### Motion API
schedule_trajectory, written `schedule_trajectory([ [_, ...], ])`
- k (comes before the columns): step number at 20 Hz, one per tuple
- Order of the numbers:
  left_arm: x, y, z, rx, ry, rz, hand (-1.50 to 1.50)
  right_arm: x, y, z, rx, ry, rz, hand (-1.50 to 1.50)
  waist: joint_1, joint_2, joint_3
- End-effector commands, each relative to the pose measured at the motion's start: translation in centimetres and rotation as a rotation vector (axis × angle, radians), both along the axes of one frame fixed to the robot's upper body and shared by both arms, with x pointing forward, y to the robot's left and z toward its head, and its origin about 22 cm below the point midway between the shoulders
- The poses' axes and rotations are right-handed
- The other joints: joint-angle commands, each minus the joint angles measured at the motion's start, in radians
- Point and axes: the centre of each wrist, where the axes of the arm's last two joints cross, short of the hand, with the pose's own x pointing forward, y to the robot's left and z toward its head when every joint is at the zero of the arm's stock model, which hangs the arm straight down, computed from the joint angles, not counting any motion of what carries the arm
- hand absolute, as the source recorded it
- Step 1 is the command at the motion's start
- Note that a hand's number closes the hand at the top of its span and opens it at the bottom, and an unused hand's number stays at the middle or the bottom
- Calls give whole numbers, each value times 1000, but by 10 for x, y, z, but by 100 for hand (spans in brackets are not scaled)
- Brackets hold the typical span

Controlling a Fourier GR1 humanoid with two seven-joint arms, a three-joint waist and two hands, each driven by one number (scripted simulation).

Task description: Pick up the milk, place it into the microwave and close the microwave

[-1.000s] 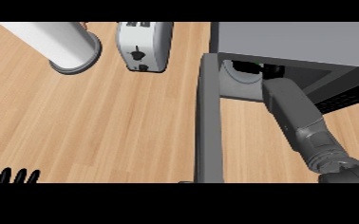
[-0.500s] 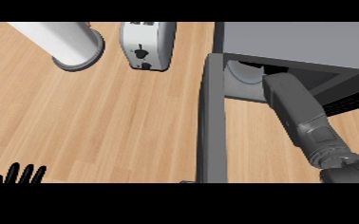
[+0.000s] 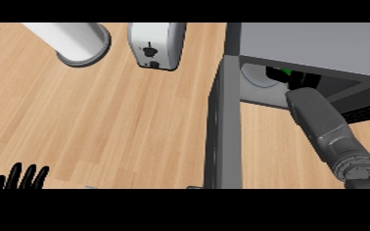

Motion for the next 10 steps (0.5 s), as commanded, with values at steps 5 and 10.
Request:
schedule_trajectory([
  [5,12,-2,1,14,1,-18,-150,7,39,3,-117,81,225,-150,12,-14,17],
  [10,14,0,-5,17,10,-9,-150,5,60,-3,-96,107,323,-150,1,-14,17],
])
